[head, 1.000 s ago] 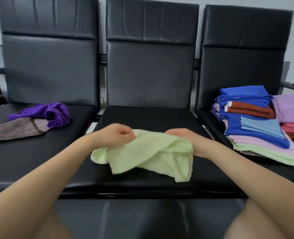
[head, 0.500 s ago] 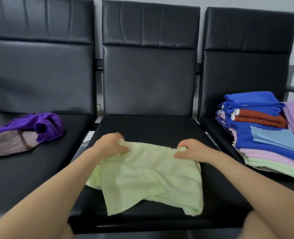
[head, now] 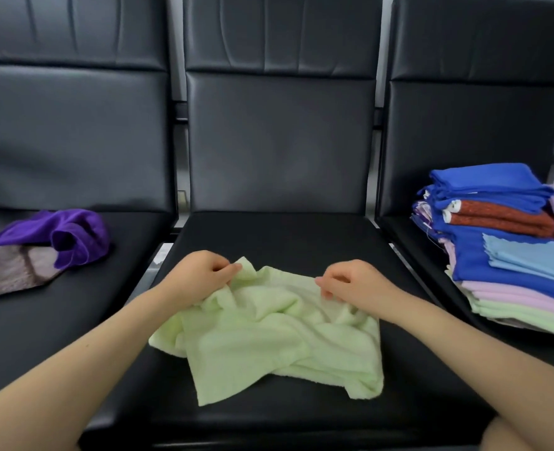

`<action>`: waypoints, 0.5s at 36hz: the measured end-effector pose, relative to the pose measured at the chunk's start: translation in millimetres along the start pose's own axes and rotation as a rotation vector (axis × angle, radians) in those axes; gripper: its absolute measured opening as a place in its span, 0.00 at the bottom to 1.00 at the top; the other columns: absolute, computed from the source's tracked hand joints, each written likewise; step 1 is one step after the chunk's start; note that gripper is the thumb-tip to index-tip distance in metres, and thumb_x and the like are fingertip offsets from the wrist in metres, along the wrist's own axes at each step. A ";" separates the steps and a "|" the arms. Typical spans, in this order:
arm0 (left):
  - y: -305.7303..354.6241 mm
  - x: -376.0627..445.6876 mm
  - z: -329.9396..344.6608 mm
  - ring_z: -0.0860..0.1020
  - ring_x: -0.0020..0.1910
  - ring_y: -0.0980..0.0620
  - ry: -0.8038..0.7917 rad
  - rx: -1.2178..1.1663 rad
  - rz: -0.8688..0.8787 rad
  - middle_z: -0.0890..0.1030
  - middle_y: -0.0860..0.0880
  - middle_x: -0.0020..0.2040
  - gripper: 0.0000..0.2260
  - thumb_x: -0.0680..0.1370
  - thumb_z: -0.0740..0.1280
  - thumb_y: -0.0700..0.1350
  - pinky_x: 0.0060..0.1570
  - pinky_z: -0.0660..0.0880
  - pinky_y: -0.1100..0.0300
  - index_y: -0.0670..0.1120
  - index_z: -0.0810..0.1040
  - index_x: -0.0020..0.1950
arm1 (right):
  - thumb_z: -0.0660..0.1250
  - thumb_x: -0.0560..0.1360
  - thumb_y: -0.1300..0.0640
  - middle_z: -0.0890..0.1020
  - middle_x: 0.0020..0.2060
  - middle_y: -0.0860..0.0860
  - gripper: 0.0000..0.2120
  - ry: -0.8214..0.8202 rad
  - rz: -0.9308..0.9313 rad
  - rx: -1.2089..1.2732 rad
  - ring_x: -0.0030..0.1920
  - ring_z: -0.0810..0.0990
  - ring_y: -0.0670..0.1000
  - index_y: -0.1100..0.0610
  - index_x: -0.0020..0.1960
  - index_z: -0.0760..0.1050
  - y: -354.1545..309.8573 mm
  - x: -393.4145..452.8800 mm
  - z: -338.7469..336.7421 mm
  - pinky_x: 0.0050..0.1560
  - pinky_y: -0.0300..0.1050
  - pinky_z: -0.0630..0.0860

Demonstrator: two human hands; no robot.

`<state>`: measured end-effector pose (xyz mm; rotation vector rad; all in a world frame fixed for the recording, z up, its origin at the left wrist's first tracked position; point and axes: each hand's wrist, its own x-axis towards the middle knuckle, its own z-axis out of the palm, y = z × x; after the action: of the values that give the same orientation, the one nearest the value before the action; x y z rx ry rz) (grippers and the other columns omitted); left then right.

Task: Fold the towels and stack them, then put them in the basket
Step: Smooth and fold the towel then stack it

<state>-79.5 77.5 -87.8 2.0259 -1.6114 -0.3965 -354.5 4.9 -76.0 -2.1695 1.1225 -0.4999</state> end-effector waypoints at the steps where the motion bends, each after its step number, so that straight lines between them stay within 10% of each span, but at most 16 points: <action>1: 0.1 3.6 -0.2 0.73 0.28 0.53 0.060 0.047 0.006 0.74 0.52 0.28 0.17 0.78 0.65 0.54 0.29 0.69 0.61 0.42 0.77 0.38 | 0.68 0.76 0.51 0.78 0.38 0.44 0.07 0.051 0.010 -0.097 0.34 0.76 0.41 0.52 0.43 0.80 5.2 4.8 0.7 0.36 0.37 0.75; 4: -6.3 12.2 0.6 0.75 0.51 0.49 0.105 0.165 -0.021 0.76 0.50 0.49 0.14 0.74 0.69 0.57 0.49 0.74 0.56 0.50 0.77 0.55 | 0.70 0.73 0.44 0.72 0.52 0.45 0.17 0.009 0.119 -0.362 0.55 0.71 0.45 0.49 0.58 0.75 21.5 13.0 1.2 0.58 0.46 0.73; 6: -12.6 14.6 0.9 0.70 0.60 0.47 0.014 0.198 -0.112 0.73 0.48 0.57 0.23 0.72 0.70 0.61 0.56 0.72 0.54 0.52 0.73 0.63 | 0.71 0.72 0.43 0.72 0.50 0.45 0.13 0.013 0.150 -0.352 0.55 0.70 0.46 0.49 0.51 0.76 23.3 12.9 -0.3 0.55 0.44 0.72; 11: -18.1 13.3 5.9 0.70 0.35 0.52 -0.022 -0.006 -0.127 0.71 0.51 0.35 0.13 0.75 0.69 0.52 0.35 0.65 0.58 0.49 0.70 0.35 | 0.66 0.77 0.49 0.75 0.40 0.46 0.09 -0.001 0.117 -0.339 0.44 0.73 0.47 0.50 0.40 0.70 24.3 8.8 -2.2 0.40 0.42 0.69; 18: 9.4 13.5 -14.0 0.69 0.36 0.49 0.202 -0.503 -0.118 0.70 0.47 0.36 0.11 0.78 0.64 0.46 0.38 0.65 0.56 0.46 0.68 0.38 | 0.65 0.77 0.60 0.70 0.28 0.47 0.08 0.204 -0.021 0.023 0.27 0.66 0.43 0.53 0.40 0.69 -1.4 16.4 -27.5 0.29 0.36 0.62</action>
<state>-76.4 65.9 -69.8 1.7133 -1.1350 -0.5574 -360.6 -18.1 -54.4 -2.1494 1.1959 -0.7538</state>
